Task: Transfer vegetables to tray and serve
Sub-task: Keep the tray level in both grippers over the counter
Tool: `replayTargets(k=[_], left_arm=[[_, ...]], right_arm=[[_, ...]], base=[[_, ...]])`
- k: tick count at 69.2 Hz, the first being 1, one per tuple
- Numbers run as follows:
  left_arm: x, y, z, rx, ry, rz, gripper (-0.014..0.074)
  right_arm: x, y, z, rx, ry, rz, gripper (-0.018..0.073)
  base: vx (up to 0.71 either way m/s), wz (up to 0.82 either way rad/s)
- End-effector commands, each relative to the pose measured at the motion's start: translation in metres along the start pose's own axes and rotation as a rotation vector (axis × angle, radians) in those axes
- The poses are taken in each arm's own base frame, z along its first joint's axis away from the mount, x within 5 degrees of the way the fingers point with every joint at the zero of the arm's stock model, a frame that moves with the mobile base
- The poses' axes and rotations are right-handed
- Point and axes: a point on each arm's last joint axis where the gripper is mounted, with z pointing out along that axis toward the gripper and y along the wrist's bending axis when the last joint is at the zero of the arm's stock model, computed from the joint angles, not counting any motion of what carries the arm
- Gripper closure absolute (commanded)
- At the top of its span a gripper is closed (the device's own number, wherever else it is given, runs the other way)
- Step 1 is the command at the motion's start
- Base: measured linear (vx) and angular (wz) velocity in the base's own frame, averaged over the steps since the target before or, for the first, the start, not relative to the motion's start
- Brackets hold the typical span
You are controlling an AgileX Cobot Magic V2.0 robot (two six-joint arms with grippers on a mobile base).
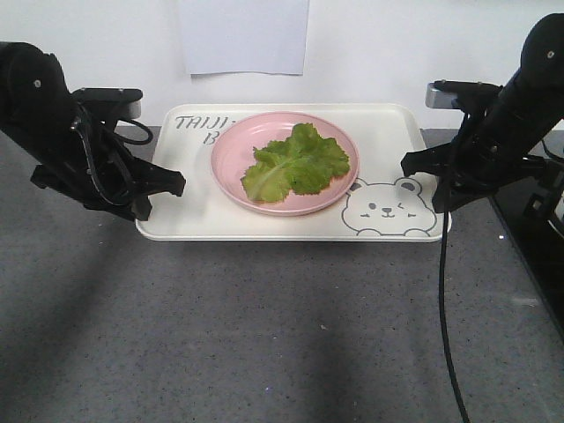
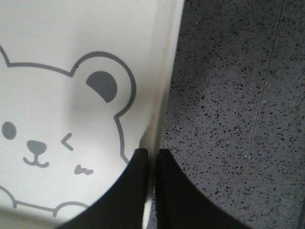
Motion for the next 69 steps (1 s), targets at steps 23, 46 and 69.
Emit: replayTargets(k=[23, 46, 69], left_arm=[[-0.0076, -0.0226, -0.0338, 0.131, -0.153, 0.014, 0.0603], [-0.0076, -0.0226, -0.0338, 0.131, -0.153, 0.014, 0.0603], [-0.0076, -0.0226, -0.0338, 0.131, -0.153, 0.014, 0.0603]], right_arm=[[-0.0037, 0.0207, -0.0338, -0.11, -0.145, -0.032, 0.0564], [-0.0037, 0.0207, -0.0338, -0.11, -0.145, -0.032, 0.0564], [-0.0037, 0.0207, -0.0338, -0.11, -0.145, -0.032, 0.0564]], base=[[0.0, 0.0], [0.0, 0.0], [0.0, 0.0]])
